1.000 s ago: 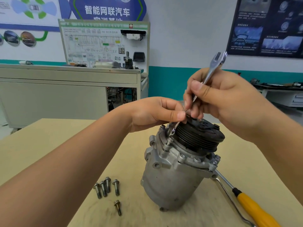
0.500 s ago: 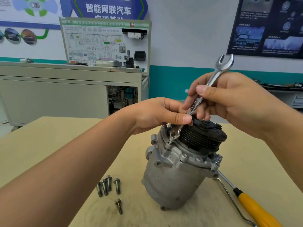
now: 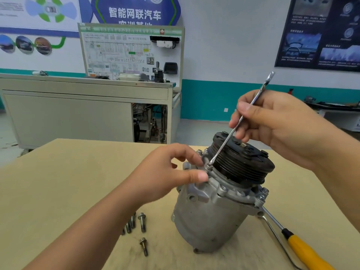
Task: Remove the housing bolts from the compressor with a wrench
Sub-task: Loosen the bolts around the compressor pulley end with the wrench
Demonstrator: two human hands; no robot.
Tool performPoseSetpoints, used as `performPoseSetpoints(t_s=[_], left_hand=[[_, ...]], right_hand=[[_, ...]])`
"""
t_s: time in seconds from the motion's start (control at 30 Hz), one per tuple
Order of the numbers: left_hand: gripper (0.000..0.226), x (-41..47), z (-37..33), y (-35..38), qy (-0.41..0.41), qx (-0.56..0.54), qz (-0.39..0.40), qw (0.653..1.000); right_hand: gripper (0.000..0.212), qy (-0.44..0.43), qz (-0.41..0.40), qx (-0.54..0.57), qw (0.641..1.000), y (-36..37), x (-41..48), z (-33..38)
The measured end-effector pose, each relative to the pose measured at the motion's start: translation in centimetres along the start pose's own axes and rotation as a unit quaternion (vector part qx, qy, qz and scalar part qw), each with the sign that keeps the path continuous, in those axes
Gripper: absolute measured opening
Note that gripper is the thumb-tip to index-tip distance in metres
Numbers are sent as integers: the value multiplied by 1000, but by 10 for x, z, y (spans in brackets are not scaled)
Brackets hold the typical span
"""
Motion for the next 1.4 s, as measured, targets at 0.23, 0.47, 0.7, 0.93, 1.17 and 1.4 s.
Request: performPoseSetpoints(t_s=[0.23, 0.47, 0.7, 0.93, 1.17, 1.4], left_hand=[[24, 7, 1, 7, -17, 32, -1, 999], [13, 10, 2, 9, -28, 21, -7, 999], [18, 8, 3, 7, -58, 28, -38, 997], [22, 6, -1, 8, -76, 39, -19, 996], [21, 5, -2, 6, -96, 31, -37, 994], [17, 2, -1, 10, -105, -10, -42, 993]], right_hand=[[16, 12, -17, -70, 997, -1, 10, 1], [17, -32, -7, -46, 998, 12, 14, 15], [16, -48, 25, -59, 997, 22, 7, 27], [24, -36, 2, -110, 993, 14, 1, 27], [17, -62, -9, -99, 993, 8, -6, 34], [16, -53, -20, -35, 998, 1, -11, 27]])
Point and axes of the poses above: each hand's wrist, its own x-axis towards the middle knuckle, its own y-axis out of the palm, z = x × y, the point moved 7 cm from there along x, towards the middle knuckle, and after that the axes turned 1 degree about -y, right-handed, at the moved point
